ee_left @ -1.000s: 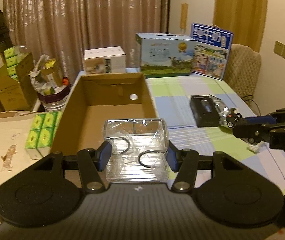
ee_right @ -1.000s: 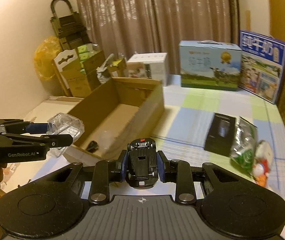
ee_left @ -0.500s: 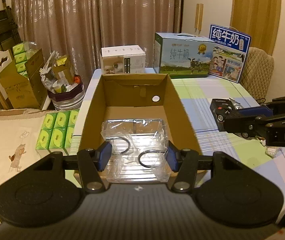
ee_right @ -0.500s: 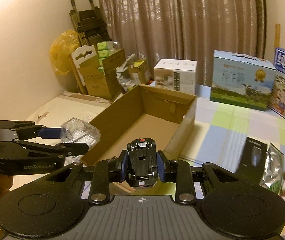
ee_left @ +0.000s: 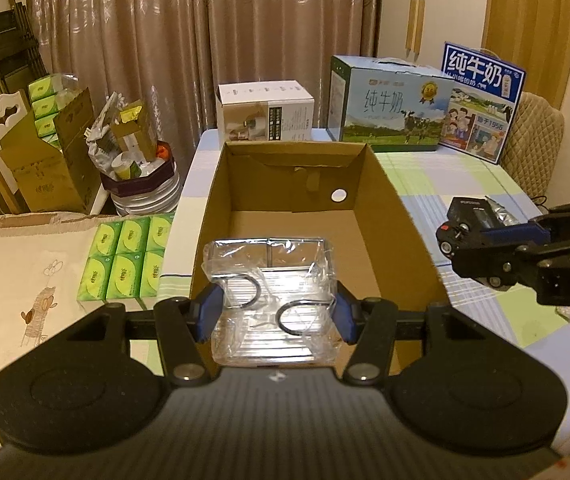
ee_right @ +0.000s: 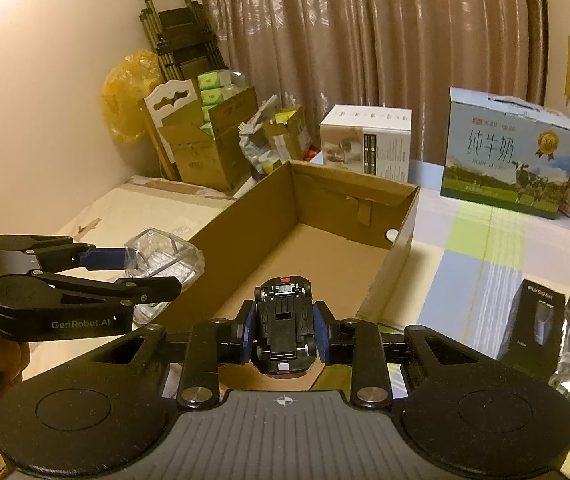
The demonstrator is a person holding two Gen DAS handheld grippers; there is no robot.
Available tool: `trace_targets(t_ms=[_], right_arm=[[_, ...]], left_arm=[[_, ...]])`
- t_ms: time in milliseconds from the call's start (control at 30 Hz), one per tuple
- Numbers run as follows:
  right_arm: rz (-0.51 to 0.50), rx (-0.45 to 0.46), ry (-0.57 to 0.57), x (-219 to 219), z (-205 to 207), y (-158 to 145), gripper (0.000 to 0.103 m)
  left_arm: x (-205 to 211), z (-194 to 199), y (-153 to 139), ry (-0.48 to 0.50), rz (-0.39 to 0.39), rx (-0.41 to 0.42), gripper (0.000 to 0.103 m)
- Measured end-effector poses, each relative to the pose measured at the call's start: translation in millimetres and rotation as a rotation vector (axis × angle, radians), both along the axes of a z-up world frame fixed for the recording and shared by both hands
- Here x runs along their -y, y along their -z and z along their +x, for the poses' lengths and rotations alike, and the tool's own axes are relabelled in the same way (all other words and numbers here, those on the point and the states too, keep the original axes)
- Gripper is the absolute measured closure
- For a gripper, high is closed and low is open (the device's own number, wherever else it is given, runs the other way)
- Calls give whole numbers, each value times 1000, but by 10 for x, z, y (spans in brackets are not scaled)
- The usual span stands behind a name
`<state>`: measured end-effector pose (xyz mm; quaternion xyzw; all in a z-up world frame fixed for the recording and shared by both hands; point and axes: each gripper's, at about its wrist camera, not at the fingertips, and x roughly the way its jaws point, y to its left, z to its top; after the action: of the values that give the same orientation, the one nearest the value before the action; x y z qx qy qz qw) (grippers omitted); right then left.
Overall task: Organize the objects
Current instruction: 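Carry both items to the cardboard box and release the clear box from the left gripper, then lower the toy car into the cardboard box and open the right gripper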
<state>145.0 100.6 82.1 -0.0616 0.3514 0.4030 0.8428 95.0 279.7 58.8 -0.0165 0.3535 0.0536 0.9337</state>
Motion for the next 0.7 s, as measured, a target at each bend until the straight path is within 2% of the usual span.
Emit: trace_targets(t_ms=[167,267,700], right_arm=[[1,-18,9,-30,75,66,76],[-1,-24,10,-43,88,94,76],[-4,-36,5,-100,66,144,76]], left_arm=[[-42,119,84,6,-7,-18,49],[-50,177,152,8,-2,-22,27],[-156,51,141,-30,6,-18,27]])
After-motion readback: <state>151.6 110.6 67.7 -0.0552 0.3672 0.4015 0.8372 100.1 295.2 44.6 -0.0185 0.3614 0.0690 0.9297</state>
